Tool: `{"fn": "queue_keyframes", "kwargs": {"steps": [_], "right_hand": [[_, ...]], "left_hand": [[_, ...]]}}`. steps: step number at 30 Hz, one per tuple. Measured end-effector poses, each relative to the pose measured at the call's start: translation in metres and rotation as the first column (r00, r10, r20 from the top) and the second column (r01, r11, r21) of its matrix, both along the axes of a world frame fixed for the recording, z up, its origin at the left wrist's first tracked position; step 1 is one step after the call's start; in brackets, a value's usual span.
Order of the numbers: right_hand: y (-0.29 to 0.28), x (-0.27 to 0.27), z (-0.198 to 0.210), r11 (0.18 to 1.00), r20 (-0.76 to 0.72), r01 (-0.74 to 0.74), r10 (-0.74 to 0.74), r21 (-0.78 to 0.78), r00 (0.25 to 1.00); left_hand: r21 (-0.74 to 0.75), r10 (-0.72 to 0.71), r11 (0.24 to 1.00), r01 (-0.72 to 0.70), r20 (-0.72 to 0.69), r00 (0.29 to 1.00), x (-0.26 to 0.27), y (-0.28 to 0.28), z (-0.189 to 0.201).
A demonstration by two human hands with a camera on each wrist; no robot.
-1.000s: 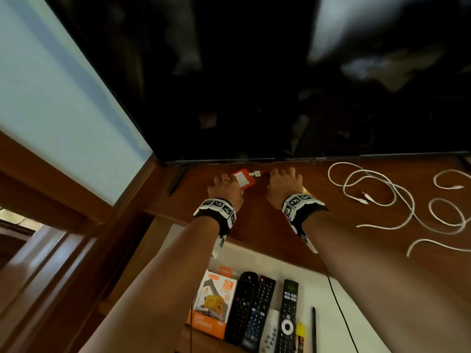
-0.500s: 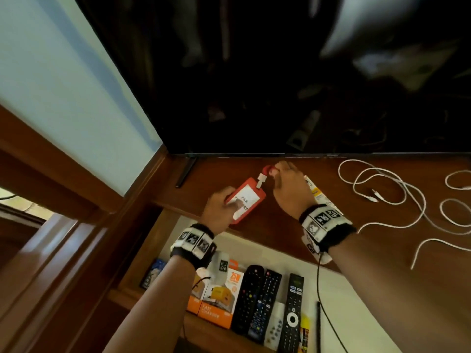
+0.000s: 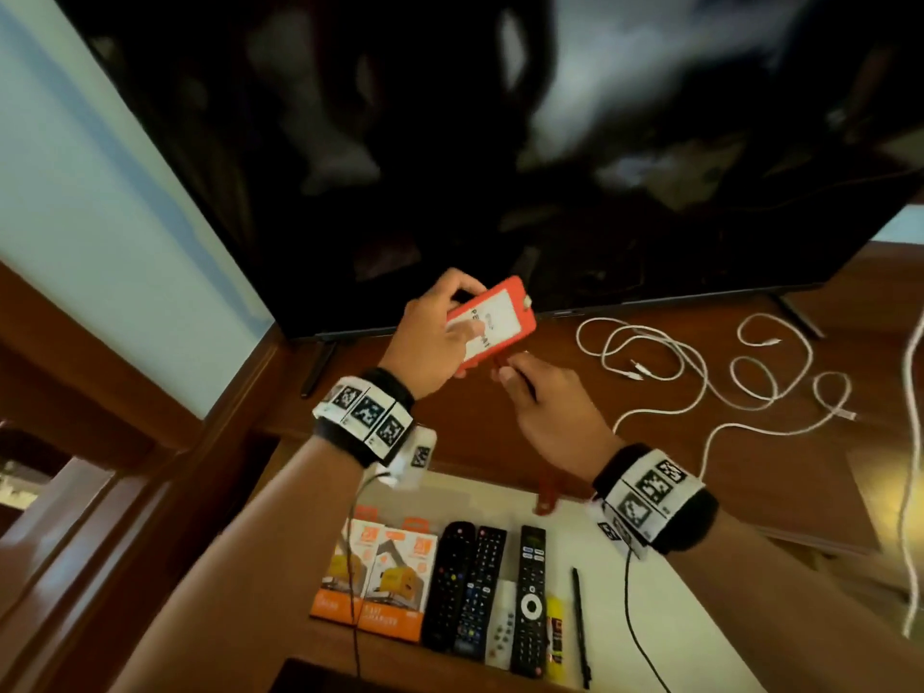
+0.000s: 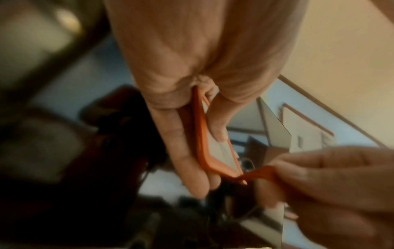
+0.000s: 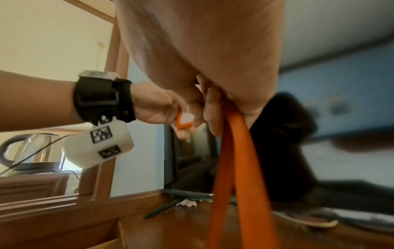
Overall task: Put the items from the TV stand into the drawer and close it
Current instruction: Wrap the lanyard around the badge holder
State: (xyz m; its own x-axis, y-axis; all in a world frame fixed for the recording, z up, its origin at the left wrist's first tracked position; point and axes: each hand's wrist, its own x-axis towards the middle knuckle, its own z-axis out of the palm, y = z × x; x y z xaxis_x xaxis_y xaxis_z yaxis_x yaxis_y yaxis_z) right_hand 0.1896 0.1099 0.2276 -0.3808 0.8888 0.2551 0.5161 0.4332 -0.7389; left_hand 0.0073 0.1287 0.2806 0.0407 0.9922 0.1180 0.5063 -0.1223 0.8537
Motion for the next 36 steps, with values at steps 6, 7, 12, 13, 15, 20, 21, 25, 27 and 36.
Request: {"fn": "queue_keyframes", "kwargs": {"steps": [6, 7, 12, 13, 15, 20, 21, 25, 27, 36], "right_hand": [[-0.006, 0.051, 0.045, 1.000, 0.100, -0.020, 0.022, -0.020, 0.995], [-0.005, 0.057, 0.051, 0.999, 0.078, -0.026, 0.028, -0.029, 0.997], [-0.003, 0.066, 0.057, 0.997, -0.221, 0.019, -0.034, -0.068, 0.975], [-0.005, 0.065, 0.054, 0.997, -0.283, 0.023, -0.042, -0.069, 0.958], [-0.012, 0.061, 0.047, 0.998, -0.333, 0.035, -0.048, -0.044, 0.942], [-0.026, 0.052, 0.042, 0.986, -0.219, 0.161, -0.150, 0.034, 0.964], [-0.026, 0.053, 0.040, 0.986, -0.136, 0.159, -0.151, 0.048, 0.979], [-0.026, 0.057, 0.045, 0.995, 0.116, 0.036, -0.046, 0.092, 0.992], [-0.024, 0.059, 0.059, 0.995, 0.136, 0.004, -0.017, 0.100, 0.991], [-0.012, 0.065, 0.063, 0.996, -0.417, 0.032, -0.063, -0.081, 0.907]], "left_hand": [[-0.164, -0.320, 0.947, 0.276, -0.407, 0.856, -0.004, 0.005, 0.023], [-0.223, -0.395, 0.916, 0.332, -0.370, 0.841, -0.005, 0.003, 0.027], [-0.224, -0.537, 0.797, 0.561, 0.162, 0.828, 0.007, -0.013, 0.042], [-0.175, -0.509, 0.815, 0.552, 0.239, 0.827, 0.011, -0.016, 0.043], [-0.078, -0.406, 0.882, 0.465, 0.376, 0.833, 0.021, -0.019, 0.040], [0.047, -0.104, 0.995, 0.093, 0.338, 0.935, 0.037, -0.013, 0.034], [0.071, -0.065, 0.996, 0.049, 0.239, 0.969, 0.036, -0.011, 0.033], [-0.021, -0.169, 0.985, 0.170, -0.270, 0.948, 0.029, -0.006, 0.033], [-0.208, -0.366, 0.927, 0.311, -0.324, 0.873, 0.028, -0.009, 0.034], [-0.144, -0.319, 0.896, 0.421, 0.453, 0.833, 0.021, -0.024, 0.039]]}}
